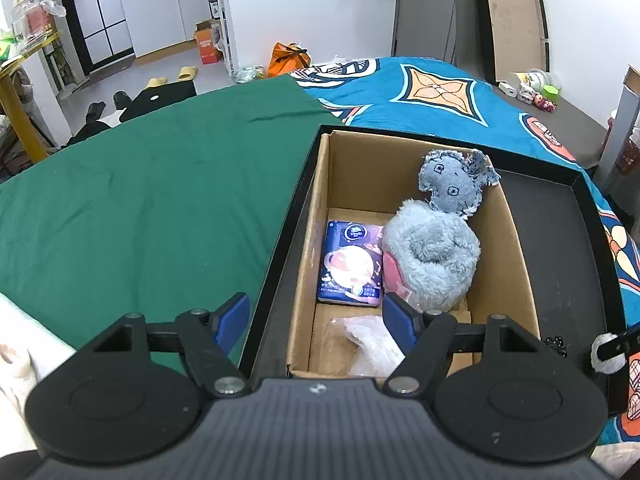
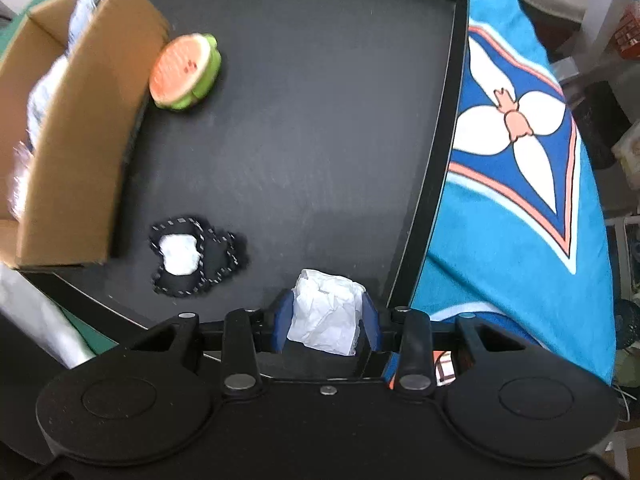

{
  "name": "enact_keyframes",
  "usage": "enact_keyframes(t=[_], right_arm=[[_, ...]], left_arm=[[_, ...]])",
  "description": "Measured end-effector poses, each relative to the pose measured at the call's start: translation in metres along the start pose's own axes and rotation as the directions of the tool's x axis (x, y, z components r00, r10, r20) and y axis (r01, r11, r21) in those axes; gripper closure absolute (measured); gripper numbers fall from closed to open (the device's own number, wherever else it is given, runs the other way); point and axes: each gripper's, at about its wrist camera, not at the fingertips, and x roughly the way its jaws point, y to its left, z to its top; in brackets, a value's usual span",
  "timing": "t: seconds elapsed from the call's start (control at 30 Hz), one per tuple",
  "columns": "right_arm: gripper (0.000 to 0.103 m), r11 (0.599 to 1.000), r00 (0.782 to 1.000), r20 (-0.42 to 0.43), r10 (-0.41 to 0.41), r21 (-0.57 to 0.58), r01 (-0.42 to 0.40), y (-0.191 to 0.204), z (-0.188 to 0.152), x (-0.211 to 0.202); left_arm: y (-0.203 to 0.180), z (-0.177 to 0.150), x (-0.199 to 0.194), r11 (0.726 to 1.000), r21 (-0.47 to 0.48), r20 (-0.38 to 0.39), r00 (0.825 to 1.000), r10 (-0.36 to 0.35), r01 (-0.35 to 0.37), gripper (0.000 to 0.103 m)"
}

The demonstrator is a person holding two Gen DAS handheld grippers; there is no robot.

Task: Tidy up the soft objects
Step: 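Move the right tool to the white tissue and close on it, then lift the white tissue with the right tool and carry it over the box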

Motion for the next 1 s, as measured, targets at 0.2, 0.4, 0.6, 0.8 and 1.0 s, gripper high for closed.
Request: enact_keyframes(t=[0.2, 0.4, 0.6, 0.8, 1.0], right_arm=[[0.067, 1.0, 0.999, 0.055, 0.004, 0.016, -0.005, -0.002, 0.006, -0.013], [0.066, 1.0, 0.995, 0.101, 0.014, 0.021, -0.017, -0.002, 0.014, -0.029], [0.067, 1.0, 0.986, 0.166, 0.021, 0.001, -0.021, 0.012, 0.02, -0.052], [0.066, 0.999, 0.965, 0.261, 0.026, -0.046, -0.014, 0.032, 0.028, -0.083], [0.066, 0.994, 0.942, 0.331, 0.049, -0.106, -0.014, 0.058, 0.034, -0.109]], left_arm=[[0.005, 0.001, -0.003, 1.0, -0.027, 0.02, 1.0, 0.012, -0.011, 0.031], [0.007, 0.001, -0.003, 0.999, -0.033, 0.03, 0.999, 0.025, -0.024, 0.031], [0.008, 0.001, -0.001, 0.999, -0.034, 0.027, 0.999, 0.028, -0.027, 0.032], [0.01, 0.001, 0.003, 0.999, -0.036, 0.021, 1.0, 0.017, -0.016, 0.035], [0.009, 0.001, 0.007, 0.999, -0.033, 0.017, 1.0, 0.008, -0.008, 0.041]])
